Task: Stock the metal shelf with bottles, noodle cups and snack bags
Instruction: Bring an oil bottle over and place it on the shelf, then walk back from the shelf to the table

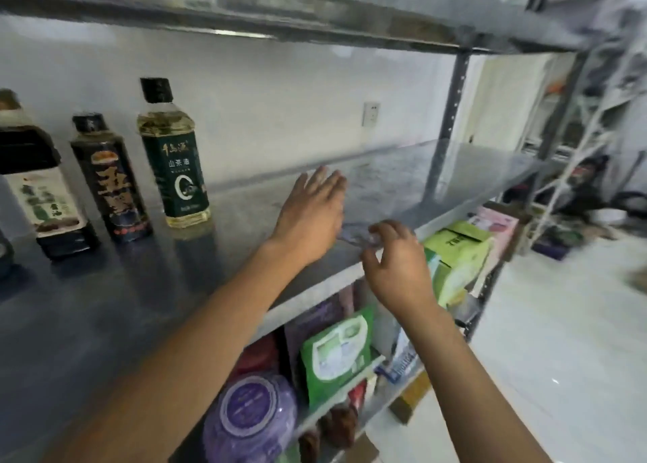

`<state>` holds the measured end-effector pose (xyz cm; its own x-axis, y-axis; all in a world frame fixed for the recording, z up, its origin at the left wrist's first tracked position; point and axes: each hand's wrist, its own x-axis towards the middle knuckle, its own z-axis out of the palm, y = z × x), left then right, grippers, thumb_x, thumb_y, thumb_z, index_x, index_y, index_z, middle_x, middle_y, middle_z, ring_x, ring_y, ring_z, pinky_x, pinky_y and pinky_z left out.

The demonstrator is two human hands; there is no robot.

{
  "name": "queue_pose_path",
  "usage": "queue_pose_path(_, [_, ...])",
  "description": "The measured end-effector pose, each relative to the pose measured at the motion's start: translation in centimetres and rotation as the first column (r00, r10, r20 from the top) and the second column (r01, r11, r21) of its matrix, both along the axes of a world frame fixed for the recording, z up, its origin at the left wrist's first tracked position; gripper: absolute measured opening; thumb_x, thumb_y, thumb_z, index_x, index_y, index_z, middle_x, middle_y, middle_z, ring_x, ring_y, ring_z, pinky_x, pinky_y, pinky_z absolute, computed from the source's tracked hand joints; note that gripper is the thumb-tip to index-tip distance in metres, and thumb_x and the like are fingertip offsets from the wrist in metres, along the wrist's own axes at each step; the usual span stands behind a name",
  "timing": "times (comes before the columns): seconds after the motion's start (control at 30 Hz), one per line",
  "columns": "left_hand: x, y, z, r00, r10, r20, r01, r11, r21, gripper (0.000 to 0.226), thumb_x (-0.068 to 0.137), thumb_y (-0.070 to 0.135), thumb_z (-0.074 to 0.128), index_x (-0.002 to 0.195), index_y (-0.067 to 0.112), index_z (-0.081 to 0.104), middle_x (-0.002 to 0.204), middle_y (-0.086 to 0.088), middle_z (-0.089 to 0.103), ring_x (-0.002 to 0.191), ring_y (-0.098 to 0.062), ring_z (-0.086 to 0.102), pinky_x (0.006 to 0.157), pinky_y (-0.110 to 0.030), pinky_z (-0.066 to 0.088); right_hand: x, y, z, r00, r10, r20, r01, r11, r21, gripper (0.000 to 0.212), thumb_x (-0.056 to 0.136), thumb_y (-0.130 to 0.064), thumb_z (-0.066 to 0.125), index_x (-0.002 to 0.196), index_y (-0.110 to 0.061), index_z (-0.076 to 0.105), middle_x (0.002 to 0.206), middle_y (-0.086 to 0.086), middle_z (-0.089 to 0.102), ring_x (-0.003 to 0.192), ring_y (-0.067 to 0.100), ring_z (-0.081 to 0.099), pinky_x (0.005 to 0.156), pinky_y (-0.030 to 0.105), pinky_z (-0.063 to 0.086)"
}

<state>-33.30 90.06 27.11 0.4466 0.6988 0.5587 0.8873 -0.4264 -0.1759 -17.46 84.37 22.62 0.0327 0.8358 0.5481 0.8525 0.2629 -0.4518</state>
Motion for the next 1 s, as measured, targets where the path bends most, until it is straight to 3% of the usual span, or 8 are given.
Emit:
queue_pose_path(0.13, [6.6,-4.4,-1.2,0.970,-0.234,0.069,0.234,0.972,0.000,0.055,0.100,0.018,0.042,0.150,0.002,0.029,0.158,-0.013,0.028,0.149,-0.026,0.019,0.119,-0.043,0.013,6.3,-8.0,-1.5,0.956,-0.294,0.011,0.294,0.955,-0.049,0.045,0.087,-0.022,0.057,0.129,-0.008,0.059,0.135,0.017,0.054,0.126,0.036,0.048,0.106,0.046,0.039])
queue_pose_path(0.33, [17.0,-13.6,-4.7,0.849,-0.522,0.083,0.527,0.848,-0.064,0.056,0.098,0.024,0.030,0.150,0.002,0.031,0.155,-0.016,0.033,0.146,-0.030,0.026,0.119,-0.048,0.020,13.0,-20.4,-2.8,0.828,-0.560,0.034,0.561,0.825,-0.072,0.041,0.089,-0.018,0.059,0.129,-0.009,0.058,0.138,0.017,0.053,0.131,0.034,0.046,0.110,0.045,0.037])
queue_pose_path(0.43, [21.6,-19.0,-6.2,0.771,-0.629,0.100,0.637,0.763,-0.110,0.056,0.102,0.024,0.035,0.153,0.005,0.021,0.160,-0.013,0.023,0.149,-0.028,0.016,0.121,-0.048,0.015,15.7,-26.8,-3.6,0.732,-0.679,0.057,0.681,0.724,-0.110,0.044,0.092,-0.022,0.057,0.134,-0.011,0.055,0.143,0.015,0.049,0.134,0.031,0.042,0.113,0.043,0.033])
queue_pose_path(0.67, [30.0,-33.3,-8.3,0.589,-0.788,0.176,0.803,0.547,-0.235,0.060,0.104,0.031,0.030,0.156,0.010,0.006,0.164,-0.006,0.006,0.151,-0.023,0.001,0.122,-0.042,0.004,20.5,-42.5,-6.3,0.507,-0.861,0.043,0.855,0.496,-0.150,0.044,0.094,-0.022,0.054,0.137,-0.012,0.052,0.146,0.012,0.045,0.139,0.028,0.037,0.115,0.039,0.028])
queue_pose_path(0.73, [31.6,-36.2,-9.2,0.588,-0.781,0.208,0.800,0.526,-0.288,0.061,0.105,0.033,0.029,0.156,0.012,0.003,0.164,-0.005,0.002,0.151,-0.022,-0.001,0.122,-0.040,0.002,21.1,-45.3,-7.0,0.471,-0.881,0.049,0.873,0.457,-0.174,0.044,0.094,-0.022,0.054,0.137,-0.012,0.052,0.146,0.013,0.046,0.138,0.029,0.038,0.114,0.039,0.029])
queue_pose_path(1.0, [39.2,-55.2,-13.0,0.340,-0.903,0.264,0.876,0.202,-0.438,0.061,0.104,0.030,0.032,0.156,0.010,0.007,0.164,-0.006,0.008,0.151,-0.021,0.001,0.122,-0.040,0.006,24.0,-65.3,-10.5,0.167,-0.986,-0.010,0.947,0.163,-0.277,0.045,0.089,-0.022,0.056,0.132,-0.010,0.056,0.140,0.014,0.050,0.130,0.032,0.045,0.109,0.044,0.035])
